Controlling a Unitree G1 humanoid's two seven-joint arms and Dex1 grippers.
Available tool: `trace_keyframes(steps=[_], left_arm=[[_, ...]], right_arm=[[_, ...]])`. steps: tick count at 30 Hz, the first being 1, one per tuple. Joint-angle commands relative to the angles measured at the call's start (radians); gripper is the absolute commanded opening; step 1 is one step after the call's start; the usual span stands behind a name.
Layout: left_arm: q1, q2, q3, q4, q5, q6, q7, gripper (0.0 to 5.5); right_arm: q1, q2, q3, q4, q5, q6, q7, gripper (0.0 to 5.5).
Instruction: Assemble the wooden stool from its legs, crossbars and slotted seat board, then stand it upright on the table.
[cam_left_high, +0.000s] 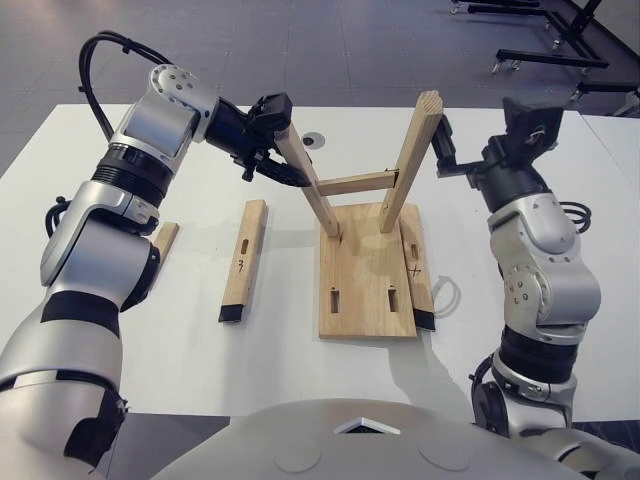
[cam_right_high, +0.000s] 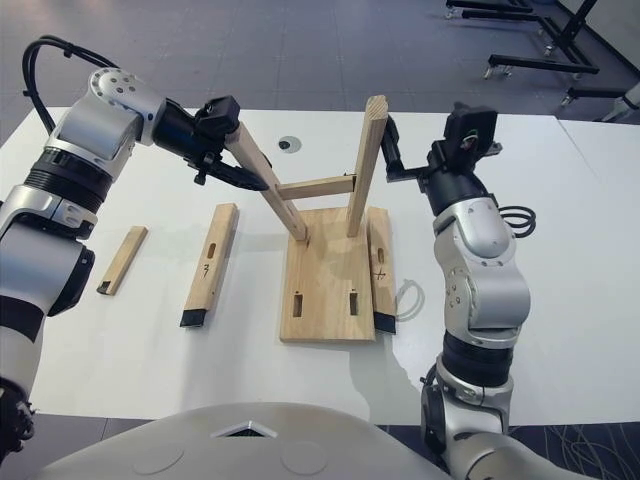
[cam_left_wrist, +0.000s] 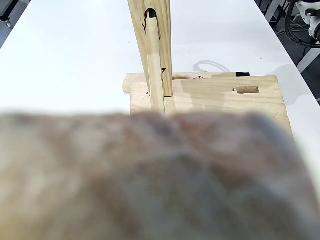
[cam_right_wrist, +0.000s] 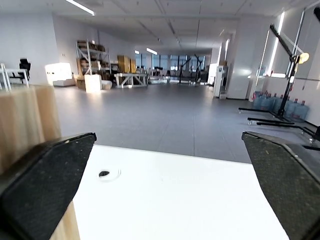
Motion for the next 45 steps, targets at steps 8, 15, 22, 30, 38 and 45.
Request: trace_keyframes(steps=[8,15,22,30,38,45], left_arm=[[0.065,-0.114,-0.176,-0.004,0.246,-0.086,0.035,2.43],[0.091,-0.092,-0.123,-0.015,0.269,-0.099,0.028,3.49],[0.123,-0.050,-0.028,-0.051,0.232,-0.076,0.047,4.05],[0.075,-0.052,0.144,-0.080,0.146,0.008,0.059,4.05],[0.020,-0.051,0.207,-0.092,0.138,0.030,0.029,4.05],[0.069,0.032,0.311,-0.196,0.094,0.077,0.027,4.05]], right_arm=[[0.084,-0.023,0.120,0.257,0.048,-0.152,0.253,5.40],[0.082,-0.063,0.009,0.381,0.046,-0.279,0.294,5.40],[0.055,-0.079,-0.043,0.390,0.069,-0.312,0.318,5.40],[0.048,-0.099,-0.075,0.418,0.096,-0.323,0.334,5.40],[0.045,-0.092,-0.058,0.424,0.085,-0.324,0.329,5.40],[0.032,-0.108,-0.085,0.412,0.112,-0.324,0.341,5.40]])
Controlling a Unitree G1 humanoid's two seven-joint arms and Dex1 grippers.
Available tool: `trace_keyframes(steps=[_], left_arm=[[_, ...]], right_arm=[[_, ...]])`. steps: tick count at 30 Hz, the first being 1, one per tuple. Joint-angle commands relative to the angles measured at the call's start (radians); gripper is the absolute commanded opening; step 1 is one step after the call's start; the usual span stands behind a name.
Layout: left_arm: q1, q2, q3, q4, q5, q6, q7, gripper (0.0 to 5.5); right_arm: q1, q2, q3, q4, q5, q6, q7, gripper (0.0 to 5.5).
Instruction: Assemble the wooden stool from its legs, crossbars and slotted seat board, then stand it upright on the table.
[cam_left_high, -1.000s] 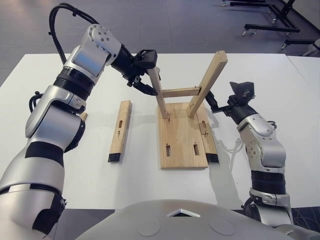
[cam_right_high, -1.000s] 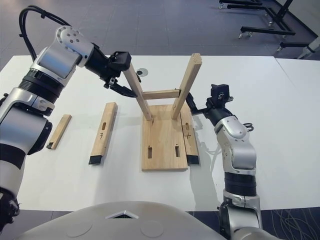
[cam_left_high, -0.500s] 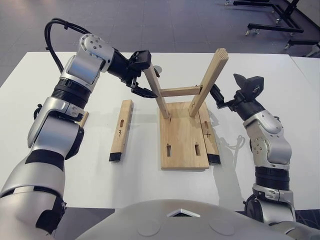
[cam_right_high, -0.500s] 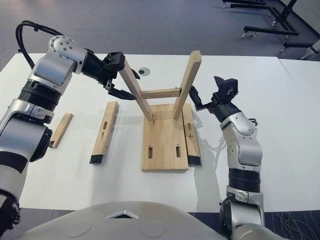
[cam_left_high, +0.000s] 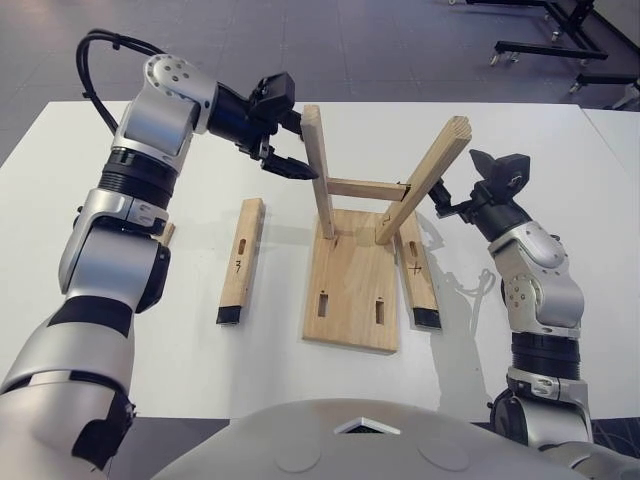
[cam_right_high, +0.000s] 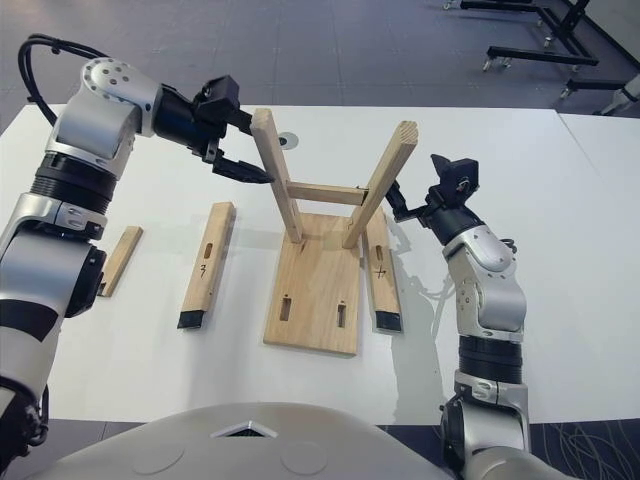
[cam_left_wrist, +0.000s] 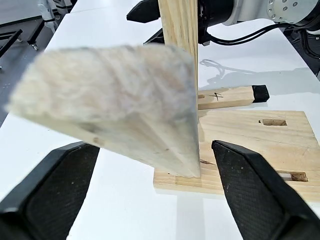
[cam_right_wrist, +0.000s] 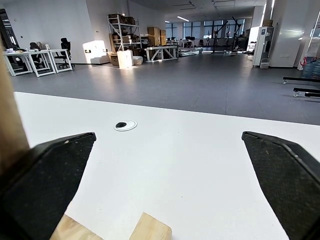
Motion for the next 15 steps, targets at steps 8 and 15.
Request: trace_keyframes(steps=[8,15], left_arm=[[0.321,0.187,0.328,-0.443,-0.145,0.197,0.238,4.05],[0.626,-0.050,0.532,-0.815,-0.205,0.397,0.790,4.05]], right_arm=[[-0.073,-0.084,-0.087,0.038,0.026,-0.037,0.018,5.40],[-0.165,-0.066,-0.172,0.020,0.141,0.006,-0.046,5.40]])
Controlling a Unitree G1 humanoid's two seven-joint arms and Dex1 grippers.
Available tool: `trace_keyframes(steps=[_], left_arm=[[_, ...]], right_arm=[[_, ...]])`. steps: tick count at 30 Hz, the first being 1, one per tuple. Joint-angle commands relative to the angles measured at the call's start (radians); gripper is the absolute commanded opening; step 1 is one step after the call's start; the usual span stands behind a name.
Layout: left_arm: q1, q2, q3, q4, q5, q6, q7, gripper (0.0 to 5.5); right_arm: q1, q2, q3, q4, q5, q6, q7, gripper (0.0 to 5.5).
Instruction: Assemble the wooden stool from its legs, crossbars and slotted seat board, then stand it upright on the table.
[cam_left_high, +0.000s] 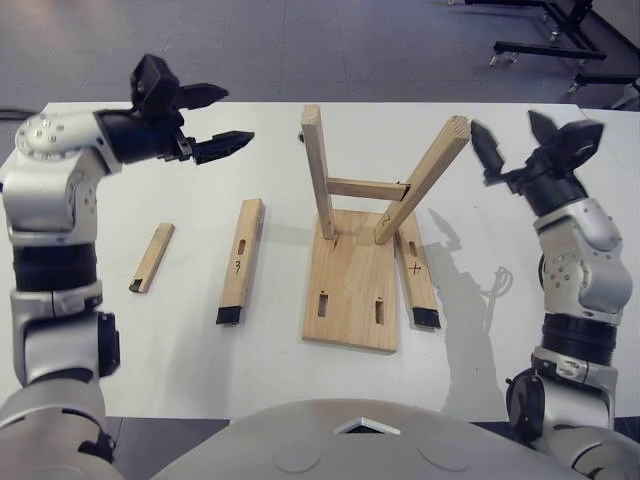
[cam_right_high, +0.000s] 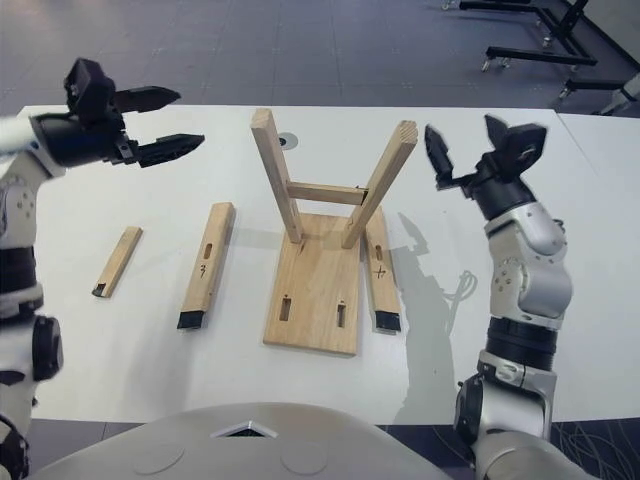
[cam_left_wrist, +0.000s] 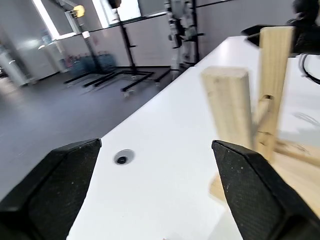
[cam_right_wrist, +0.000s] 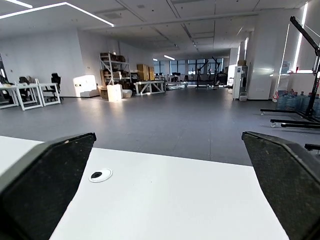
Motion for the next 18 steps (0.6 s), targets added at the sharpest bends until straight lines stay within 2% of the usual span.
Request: trace_keyframes(steps=[1,5,8,12,18], left_arm=[[0.060,-0.174,0.061,-0.138,-0.006,0.094,0.313,4.05],[0.154,-0.381,0.080,-0.311,0.002,0.116,0.610,4.05],[0.219,-0.469,0.033,-0.379,0.020,0.115,0.727,4.05],[0.238,-0.505,-0.031,-0.330,0.057,0.089,0.789,4.05],[0.129,-0.522,-0.114,-0.146,0.108,0.008,0.797,4.05]], right_arm=[[-0.041,0.048,-0.010,-0.036,0.013,0.026,-0.107,5.40],[0.045,0.163,0.017,-0.189,-0.023,0.071,-0.306,5.40],[0.104,0.215,0.051,-0.294,-0.032,0.136,-0.399,5.40],[0.121,0.227,0.089,-0.366,-0.036,0.205,-0.452,5.40],[0.100,0.241,0.168,-0.385,-0.033,0.248,-0.440,5.40]])
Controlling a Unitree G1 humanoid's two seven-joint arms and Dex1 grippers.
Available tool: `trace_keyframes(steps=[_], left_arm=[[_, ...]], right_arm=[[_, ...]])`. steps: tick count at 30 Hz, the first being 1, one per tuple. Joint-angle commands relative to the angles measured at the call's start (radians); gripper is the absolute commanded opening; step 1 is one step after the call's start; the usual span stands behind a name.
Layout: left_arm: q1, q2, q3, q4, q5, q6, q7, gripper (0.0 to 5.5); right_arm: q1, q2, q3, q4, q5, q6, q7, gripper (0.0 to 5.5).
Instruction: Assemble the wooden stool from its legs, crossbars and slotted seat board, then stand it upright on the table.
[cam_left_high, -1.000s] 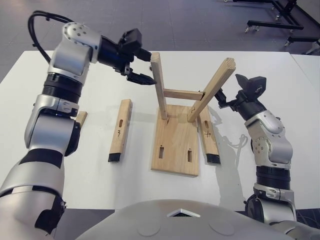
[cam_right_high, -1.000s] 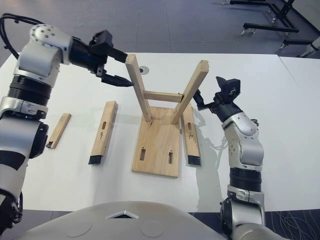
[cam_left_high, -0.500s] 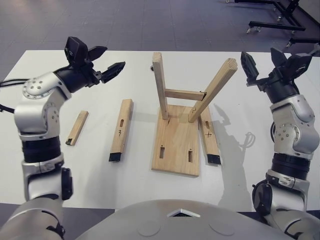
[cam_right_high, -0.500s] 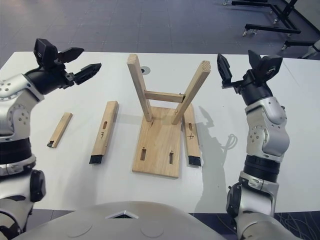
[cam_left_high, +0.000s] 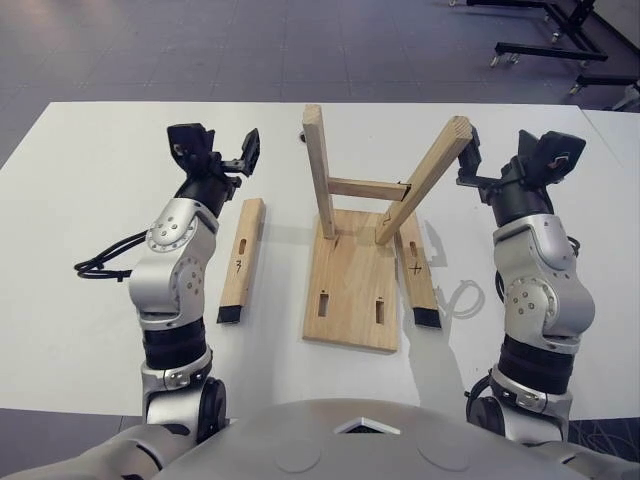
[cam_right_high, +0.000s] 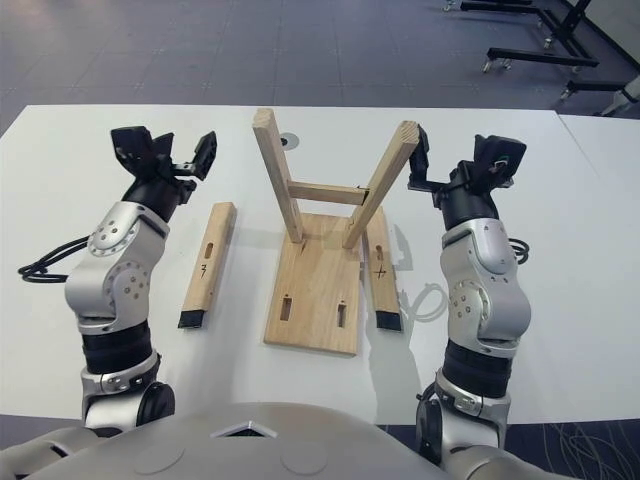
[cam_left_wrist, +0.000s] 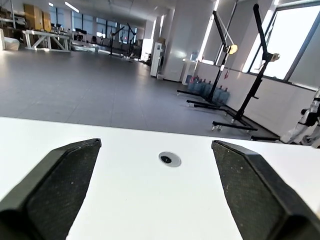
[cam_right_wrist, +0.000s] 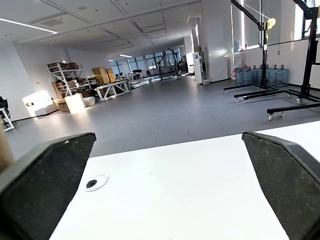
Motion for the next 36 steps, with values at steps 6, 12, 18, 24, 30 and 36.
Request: trace_keyframes(steps=[6,12,18,24,30,36], left_arm=[[-0.141,-0.060,-0.178,0.133,0.042,-0.086,-0.033,4.05],[-0.146,-0.049,-0.178,0.136,0.060,-0.077,-0.021,4.05],[-0.173,0.037,-0.074,0.116,0.062,-0.086,-0.009,4.05],[-0.324,0.163,0.078,0.108,0.050,-0.080,0.014,4.05],[-0.488,0.095,0.048,0.049,-0.038,-0.012,0.032,4.05],[-0.478,0.001,-0.046,-0.016,-0.087,0.103,0.068,4.05]], right_arm=[[-0.011,0.020,0.103,-0.016,-0.006,0.068,0.027,5.40],[0.007,0.040,0.118,-0.028,-0.029,0.061,0.021,5.40],[-0.069,-0.006,0.037,0.033,-0.040,0.005,0.033,5.40],[-0.310,-0.077,-0.020,0.085,-0.031,-0.035,0.047,5.40],[-0.491,-0.064,-0.006,0.073,0.023,0.010,0.033,5.40],[-0.468,0.010,0.073,0.047,0.029,0.037,0.014,5.40]])
